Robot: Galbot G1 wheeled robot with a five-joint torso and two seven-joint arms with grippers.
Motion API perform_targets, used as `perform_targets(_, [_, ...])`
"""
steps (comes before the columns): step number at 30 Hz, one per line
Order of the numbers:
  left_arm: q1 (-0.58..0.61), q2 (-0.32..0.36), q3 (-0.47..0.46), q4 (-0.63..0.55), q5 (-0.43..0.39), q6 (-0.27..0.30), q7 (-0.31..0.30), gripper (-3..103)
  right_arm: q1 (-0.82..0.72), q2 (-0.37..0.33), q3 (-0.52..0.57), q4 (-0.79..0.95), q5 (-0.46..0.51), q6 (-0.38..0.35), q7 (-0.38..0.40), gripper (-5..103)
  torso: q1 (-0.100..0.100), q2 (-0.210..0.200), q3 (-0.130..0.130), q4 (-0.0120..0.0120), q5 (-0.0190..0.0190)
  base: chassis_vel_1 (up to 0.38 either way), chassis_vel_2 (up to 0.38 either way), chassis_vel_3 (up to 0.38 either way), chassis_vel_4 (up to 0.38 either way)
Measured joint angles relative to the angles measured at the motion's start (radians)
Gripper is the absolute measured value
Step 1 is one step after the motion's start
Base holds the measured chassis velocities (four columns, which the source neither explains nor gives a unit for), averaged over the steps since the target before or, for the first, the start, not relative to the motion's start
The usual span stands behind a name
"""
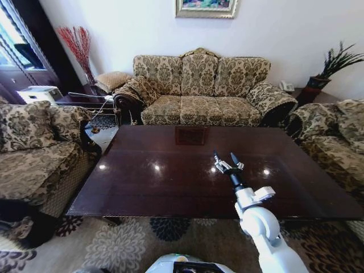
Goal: Move to the front of the table and place the trash on the table into the trash bin.
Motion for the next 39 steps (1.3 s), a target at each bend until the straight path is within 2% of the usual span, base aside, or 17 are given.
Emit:
perform_targets(1, [0.004,-0.003,-0.001,0.002,0.006,-0.003,0.002,97,0.000,0.005,-0.003,0.000,0.003,0.001,-0.001,100,0.000,0.000,0.000,0.0000,0.0001,0.000,0.000,0.000,0.000])
perform_targets(2, [0.007,-0.009,-0.002,0.008,0.010,-0.006,0.005,99,-0.001,0.009,-0.005,0.000,0.006,0.003,-0.002,100,0.000,0.000,0.000,0.0000,0.0002,0.000,0.000,0.000,0.000])
perform_targets(7, [0.001,-0.025,-0.003,0.051,0.018,-0.021,0.029,100,-0.011,0.011,-0.006,-0.001,0.011,0.010,-0.006,100,0.000,0.000,0.000,0.0000,0.0001,0.000,0.000,0.000,0.000])
perform_targets(12, [-0.008,-0.035,-0.003,0.090,0.010,-0.081,0.043,100,-0.016,0.000,0.001,-0.002,0.022,0.012,-0.009,100,0.000,0.000,0.000,0.0001,-0.0003,0.000,0.000,0.000,0.000])
perform_targets(14, [-0.004,-0.020,-0.006,0.091,-0.003,-0.127,0.040,100,-0.014,-0.004,0.008,-0.001,0.028,0.011,-0.009,100,0.000,0.000,0.000,0.0001,-0.0004,0.000,0.000,0.000,0.000])
perform_targets(18, [0.023,0.018,-0.028,0.042,-0.029,-0.143,0.036,100,-0.007,-0.011,0.017,0.009,0.037,0.003,-0.009,100,0.000,0.000,0.000,0.0001,0.0000,0.000,0.000,0.000,0.000])
perform_targets(23, [0.083,0.092,-0.098,-0.127,-0.059,-0.190,0.096,100,0.000,-0.020,0.041,0.033,0.013,-0.042,-0.009,100,0.000,0.000,0.000,-0.0001,0.0003,0.000,0.000,0.000,0.000])
perform_targets(25, [0.120,0.110,-0.128,-0.262,-0.025,-0.262,0.182,100,-0.012,-0.022,0.058,0.071,-0.033,-0.082,-0.009,100,0.000,0.000,0.000,-0.0004,0.0000,0.000,0.000,0.000,0.000])
perform_targets(27, [0.128,0.111,-0.136,-0.298,-0.013,-0.278,0.204,100,-0.018,-0.021,0.063,0.086,-0.045,-0.092,-0.009,100,0.000,0.000,0.000,-0.0001,0.0002,0.000,0.000,0.000,0.000])
perform_targets(29, [0.151,0.109,-0.149,-0.493,0.059,-0.354,0.291,100,-0.062,-0.009,0.082,0.141,-0.101,-0.114,-0.010,100,0.000,0.000,0.000,0.0006,0.0001,0.000,0.000,0.000,0.000])
perform_targets(30, [0.152,0.107,-0.146,-0.565,0.088,-0.388,0.302,100,-0.089,0.000,0.090,0.159,-0.136,-0.104,-0.015,100,0.000,0.000,0.000,-0.0006,0.0007,0.000,0.000,0.000,0.000])
perform_targets(32, [0.151,0.103,-0.139,-0.628,0.111,-0.412,0.310,100,-0.115,0.006,0.098,0.171,-0.165,-0.086,-0.021,100,0.000,0.000,0.000,-0.0006,0.0007,0.000,0.000,0.000,0.000])
perform_targets(33, [0.148,0.092,-0.116,-0.768,0.146,-0.436,0.333,100,-0.171,0.016,0.119,0.187,-0.218,-0.035,-0.040,100,0.000,0.000,0.000,-0.0007,-0.0002,0.000,0.000,0.000,0.000])
perform_targets(35, [0.148,0.088,-0.108,-0.821,0.154,-0.437,0.340,100,-0.199,0.021,0.128,0.193,-0.234,-0.013,-0.053,100,0.000,0.000,0.000,-0.0006,-0.0005,0.000,0.000,0.000,0.000])
perform_targets(36, [0.146,0.078,-0.070,-0.989,0.173,-0.425,0.361,100,-0.266,0.038,0.148,0.206,-0.272,0.045,-0.072,100,0.000,0.000,0.000,0.0010,0.0002,0.000,0.000,0.000,0.000])
perform_targets(38, [0.136,0.085,-0.013,-1.119,0.184,-0.393,0.375,100,-0.341,0.075,0.153,0.222,-0.316,0.076,-0.070,100,0.000,0.000,0.000,-0.0005,0.0009,0.000,0.000,0.000,0.000])
perform_targets(39, [0.136,0.085,-0.013,-1.119,0.184,-0.393,0.375,100,-0.341,0.075,0.153,0.222,-0.316,0.076,-0.070,100,0.000,0.000,0.000,-0.0005,0.0009,0.000,0.000,0.000,0.000])
